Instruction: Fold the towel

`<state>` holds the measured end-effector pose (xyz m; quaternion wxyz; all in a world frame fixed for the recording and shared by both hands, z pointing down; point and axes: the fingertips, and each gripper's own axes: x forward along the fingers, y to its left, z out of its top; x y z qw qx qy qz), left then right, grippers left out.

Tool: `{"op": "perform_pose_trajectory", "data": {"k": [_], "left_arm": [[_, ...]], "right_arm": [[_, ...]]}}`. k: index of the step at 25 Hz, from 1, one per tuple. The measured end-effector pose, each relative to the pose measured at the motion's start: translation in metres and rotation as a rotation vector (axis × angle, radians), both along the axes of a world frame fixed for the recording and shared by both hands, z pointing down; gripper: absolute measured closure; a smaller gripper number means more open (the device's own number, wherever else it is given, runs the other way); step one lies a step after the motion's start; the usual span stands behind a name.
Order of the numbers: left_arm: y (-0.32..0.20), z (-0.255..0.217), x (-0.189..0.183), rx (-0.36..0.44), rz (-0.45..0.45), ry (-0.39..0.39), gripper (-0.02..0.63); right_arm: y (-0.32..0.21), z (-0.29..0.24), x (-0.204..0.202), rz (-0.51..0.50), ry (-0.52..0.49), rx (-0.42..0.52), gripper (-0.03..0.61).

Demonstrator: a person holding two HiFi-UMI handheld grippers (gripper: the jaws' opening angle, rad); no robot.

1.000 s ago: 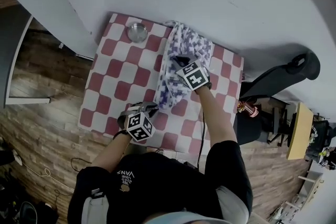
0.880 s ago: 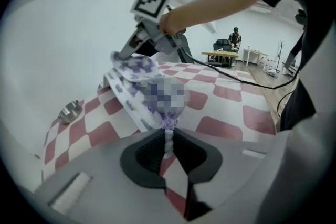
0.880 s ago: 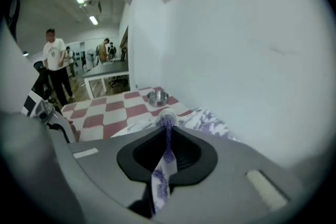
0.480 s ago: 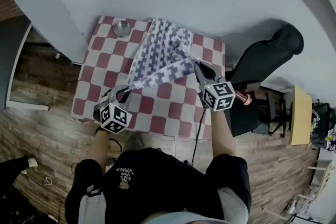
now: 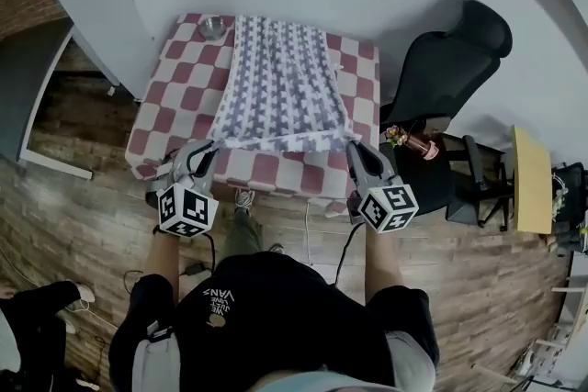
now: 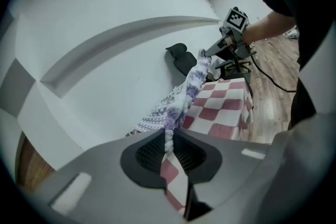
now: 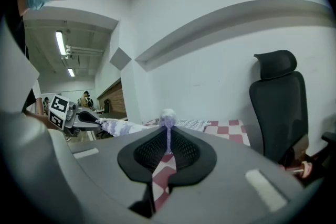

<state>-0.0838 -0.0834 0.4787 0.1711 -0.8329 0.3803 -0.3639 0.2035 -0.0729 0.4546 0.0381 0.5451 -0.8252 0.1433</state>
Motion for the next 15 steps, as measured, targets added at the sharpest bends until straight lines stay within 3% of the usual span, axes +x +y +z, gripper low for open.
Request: {"op": "perform_pose_trajectory", "data": {"k": [9,15], "left_arm": [[0.141,0.016,-0.002,-0.099,0.013,-0.066,0.577],[0.175,0.024,-0.005,-0.126,-0.010,-0.041,0.577]], "right_arm": [[0.126,0.036,-0.002,-0.044,-0.018,-0.093,0.554],[0.167,0.048,-0.003,-0.024,-0.067,-0.125,0.555]]}}
